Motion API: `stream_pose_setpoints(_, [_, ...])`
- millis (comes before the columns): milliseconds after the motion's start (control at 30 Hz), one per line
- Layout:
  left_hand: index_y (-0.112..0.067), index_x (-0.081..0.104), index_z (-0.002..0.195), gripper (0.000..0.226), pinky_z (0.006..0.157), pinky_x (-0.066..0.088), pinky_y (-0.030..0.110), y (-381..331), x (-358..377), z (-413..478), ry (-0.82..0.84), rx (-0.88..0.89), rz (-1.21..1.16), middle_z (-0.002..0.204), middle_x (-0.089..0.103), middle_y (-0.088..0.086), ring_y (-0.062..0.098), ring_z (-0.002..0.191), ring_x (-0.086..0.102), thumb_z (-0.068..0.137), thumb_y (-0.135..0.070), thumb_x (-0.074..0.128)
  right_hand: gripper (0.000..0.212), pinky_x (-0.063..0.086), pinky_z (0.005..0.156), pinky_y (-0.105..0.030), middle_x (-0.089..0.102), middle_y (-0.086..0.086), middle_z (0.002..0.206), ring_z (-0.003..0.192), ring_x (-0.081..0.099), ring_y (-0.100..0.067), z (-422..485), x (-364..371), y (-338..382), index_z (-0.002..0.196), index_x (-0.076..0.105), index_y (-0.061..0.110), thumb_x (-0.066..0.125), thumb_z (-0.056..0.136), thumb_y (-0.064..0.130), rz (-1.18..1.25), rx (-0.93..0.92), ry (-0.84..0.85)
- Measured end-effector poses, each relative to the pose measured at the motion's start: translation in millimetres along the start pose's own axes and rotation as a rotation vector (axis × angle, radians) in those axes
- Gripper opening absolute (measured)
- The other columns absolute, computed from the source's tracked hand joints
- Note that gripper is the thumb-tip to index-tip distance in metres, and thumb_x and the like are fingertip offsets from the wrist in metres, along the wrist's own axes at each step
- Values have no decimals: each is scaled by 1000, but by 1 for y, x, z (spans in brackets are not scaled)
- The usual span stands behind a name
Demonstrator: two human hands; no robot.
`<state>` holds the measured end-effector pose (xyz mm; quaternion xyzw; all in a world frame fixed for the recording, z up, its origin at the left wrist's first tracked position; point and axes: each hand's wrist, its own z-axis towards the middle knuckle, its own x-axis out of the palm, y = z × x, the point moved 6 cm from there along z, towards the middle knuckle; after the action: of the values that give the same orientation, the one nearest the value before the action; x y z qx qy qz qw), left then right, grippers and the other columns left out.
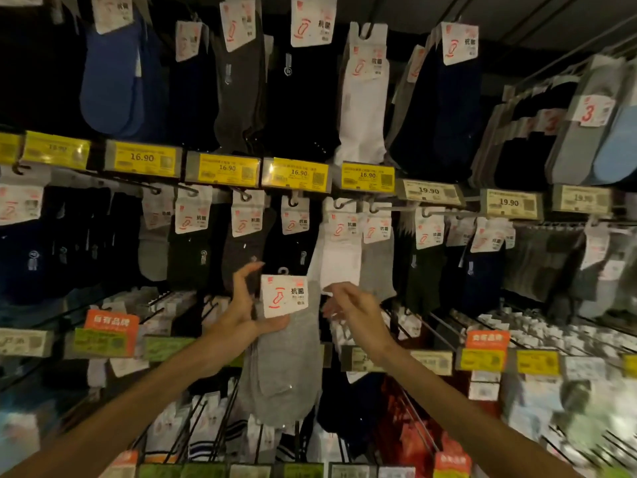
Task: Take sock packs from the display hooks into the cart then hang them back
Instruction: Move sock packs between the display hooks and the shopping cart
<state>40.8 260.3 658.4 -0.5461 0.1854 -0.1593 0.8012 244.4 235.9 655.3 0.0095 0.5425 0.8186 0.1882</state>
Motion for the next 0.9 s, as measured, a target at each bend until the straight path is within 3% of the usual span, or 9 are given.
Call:
stream_pose_setpoints(67, [-43, 17, 141, 93, 82, 55, 18, 12, 22, -4, 101, -34, -4, 125, 57, -13, -5, 109, 60, 82, 5, 71, 34, 54, 71, -19, 73, -2, 93, 84, 69, -5, -20, 4, 1, 110, 68, 6, 42, 104, 27, 103, 100, 83])
stream_pose_setpoints(167, [-43, 16, 142, 96, 91, 55, 27, 28, 50, -8, 191, -51, -9, 132, 57, -7, 4, 119, 57, 81, 3, 73, 34, 55, 75, -22, 75, 0, 93, 92, 70, -11, -35, 1, -4, 101, 73, 16, 45, 102, 36, 217, 227, 124])
stream_pose_setpoints(300, [-48, 25, 133, 84, 91, 55, 31, 52, 71, -19, 241, -77, -5, 131, 58, 0, 11, 122, 57, 83, 0, 73, 21, 52, 70, -20, 72, 1, 90, 88, 68, -10, -55, -8, -13, 102, 72, 7, 56, 98, 20, 186, 150, 89])
stream_pose_setpoints(367, [-42, 27, 135, 79, 91, 54, 29, 61, 79, -31, 270, -97, -7, 130, 58, -3, 5, 121, 57, 85, -1, 72, 17, 50, 69, -19, 71, -1, 92, 88, 66, -10, -67, -11, -22, 101, 71, 4, 58, 95, 13, 208, 110, 65])
stream_pose_setpoints(467, [-23, 32, 140, 73, 86, 53, 21, 81, 88, -50, 260, -145, 25, 132, 58, -4, -5, 117, 56, 84, 1, 73, 13, 51, 67, -21, 71, -6, 88, 83, 66, -13, -86, -11, -44, 94, 72, 5, 61, 93, 13, 234, 113, 39])
stream_pose_setpoints(567, [-30, 49, 131, 70, 95, 54, 32, 111, 90, -64, 211, -233, 21, 125, 65, -6, 1, 117, 58, 77, 3, 79, 15, 50, 66, -23, 69, -17, 89, 82, 66, -18, -106, -4, -68, 93, 71, 3, 61, 93, 14, 244, 151, 22])
stream_pose_setpoints(633, [-33, 56, 120, 64, 91, 55, 27, 133, 87, -71, 204, -290, 48, 116, 69, -9, 2, 113, 61, 74, 4, 80, 16, 48, 64, -20, 69, -13, 84, 78, 65, -14, -118, 3, -82, 93, 70, -1, 60, 94, 12, 227, 161, 35])
stream_pose_setpoints(767, [-19, 59, 129, 55, 95, 54, 31, 173, 82, -87, 255, -410, 76, 118, 71, -6, 11, 113, 65, 79, -3, 78, 16, 46, 64, -18, 68, -4, 82, 76, 62, -8, -130, 23, -113, 92, 69, 2, 59, 96, 13, 171, 193, 67])
stream_pose_setpoints(900, [-16, 64, 125, 45, 87, 55, 28, 186, 71, -82, 138, -517, 19, 112, 74, -1, 18, 108, 68, 83, -3, 75, 14, 46, 63, -20, 69, -11, 85, 77, 61, -9, -119, 38, -136, 92, 69, -1, 60, 94, 9, 183, 226, 15])
